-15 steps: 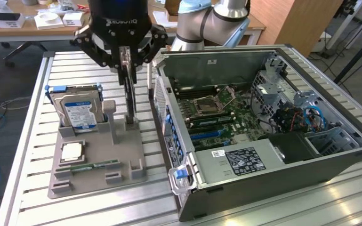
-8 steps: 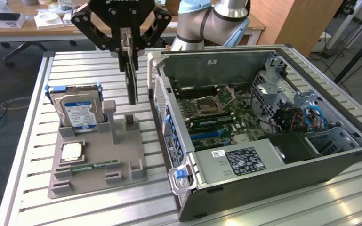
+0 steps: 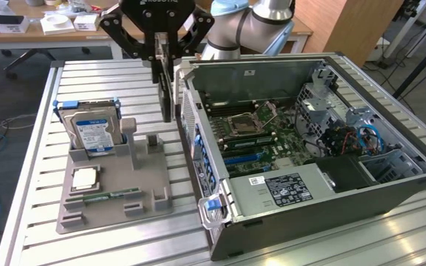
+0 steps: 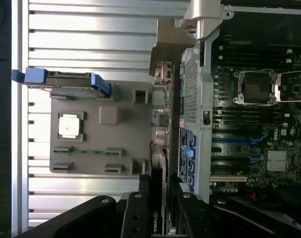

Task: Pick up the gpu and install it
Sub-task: 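Pick up the gpu and move the gpu toward the slot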

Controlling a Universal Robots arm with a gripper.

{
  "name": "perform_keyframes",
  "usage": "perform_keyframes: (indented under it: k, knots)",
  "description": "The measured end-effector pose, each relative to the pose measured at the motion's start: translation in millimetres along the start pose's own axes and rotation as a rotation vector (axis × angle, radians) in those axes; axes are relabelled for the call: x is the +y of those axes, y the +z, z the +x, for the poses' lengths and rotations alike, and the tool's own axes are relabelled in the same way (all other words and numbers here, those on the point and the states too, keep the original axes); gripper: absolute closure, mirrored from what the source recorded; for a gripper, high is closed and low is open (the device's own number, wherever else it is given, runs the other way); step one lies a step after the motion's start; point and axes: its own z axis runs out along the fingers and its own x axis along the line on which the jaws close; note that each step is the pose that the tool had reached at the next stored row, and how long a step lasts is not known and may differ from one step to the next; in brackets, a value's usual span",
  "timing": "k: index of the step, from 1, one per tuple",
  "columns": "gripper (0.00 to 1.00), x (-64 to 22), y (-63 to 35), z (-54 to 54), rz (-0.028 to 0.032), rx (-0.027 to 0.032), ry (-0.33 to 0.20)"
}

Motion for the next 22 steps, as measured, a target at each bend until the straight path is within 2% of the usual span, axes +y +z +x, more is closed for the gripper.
perform_keyframes:
  k: [22]
  knots:
    - [0.74, -0.1, 1.3, -59.2, 0.0000, 0.0000, 0.000]
